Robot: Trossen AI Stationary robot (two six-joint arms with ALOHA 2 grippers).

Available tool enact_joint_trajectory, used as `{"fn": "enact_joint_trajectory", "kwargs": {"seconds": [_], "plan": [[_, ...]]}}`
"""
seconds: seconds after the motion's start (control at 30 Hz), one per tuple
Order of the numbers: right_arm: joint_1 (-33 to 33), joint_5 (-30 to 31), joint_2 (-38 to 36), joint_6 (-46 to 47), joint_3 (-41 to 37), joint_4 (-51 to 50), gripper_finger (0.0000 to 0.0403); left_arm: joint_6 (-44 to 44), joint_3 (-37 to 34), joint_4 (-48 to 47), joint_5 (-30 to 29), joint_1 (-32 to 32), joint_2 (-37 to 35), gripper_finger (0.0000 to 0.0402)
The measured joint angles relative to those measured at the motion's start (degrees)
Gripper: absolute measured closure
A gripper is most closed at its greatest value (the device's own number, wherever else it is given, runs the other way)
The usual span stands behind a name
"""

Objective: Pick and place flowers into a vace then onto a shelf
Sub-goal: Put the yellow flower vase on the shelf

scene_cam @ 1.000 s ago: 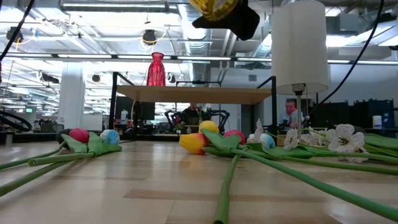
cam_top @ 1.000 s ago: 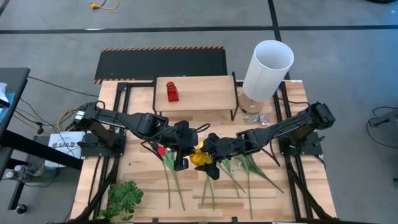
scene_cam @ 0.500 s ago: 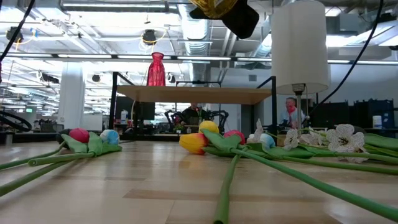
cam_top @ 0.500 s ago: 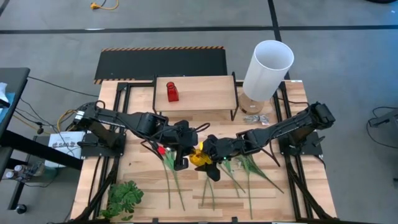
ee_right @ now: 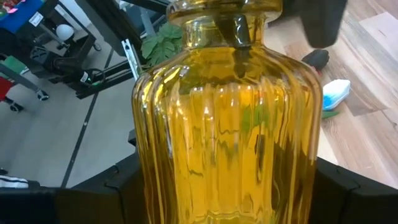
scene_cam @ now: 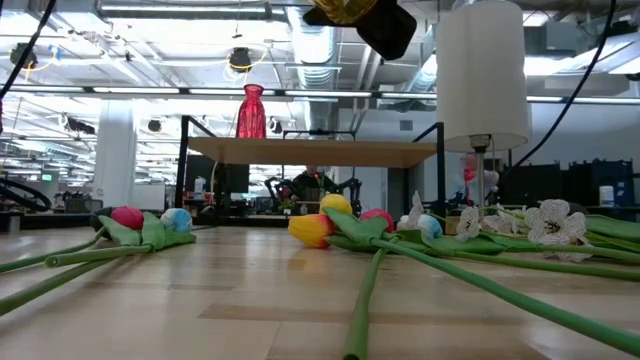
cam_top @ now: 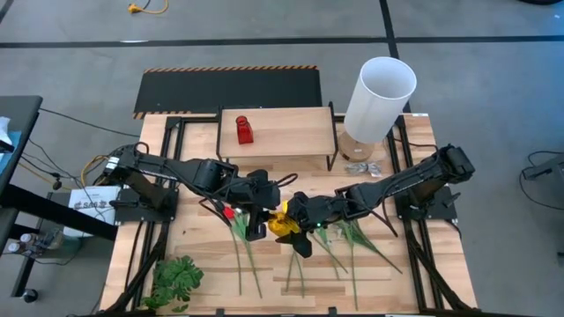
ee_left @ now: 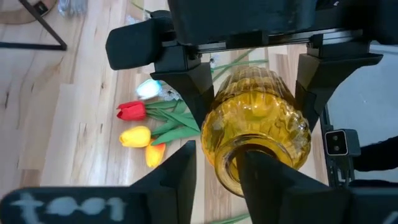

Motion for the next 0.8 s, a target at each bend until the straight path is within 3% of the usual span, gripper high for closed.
{"fn": "enact_joint_trajectory", "kwargs": {"seconds": [0.33,0.57,0.8], "plan": [[0.0,0.1,-0.8,-0.7,0.1,0.5,0.0127,-0.3,3.0,-3.4,5.2,1.4,-0.8,0.0248],[0.1,1.1,-2.3,-0.9,0.0,-1.6,0.0127,-0.8,8.5,-12.6,10.9,1.5,-1.1,0.0244],[0.9,2.3,-5.7,1.4,0.0,-10.4,0.0127,-1.1,13.5,-17.9,15.6,1.5,-1.5,0.0244]]}}
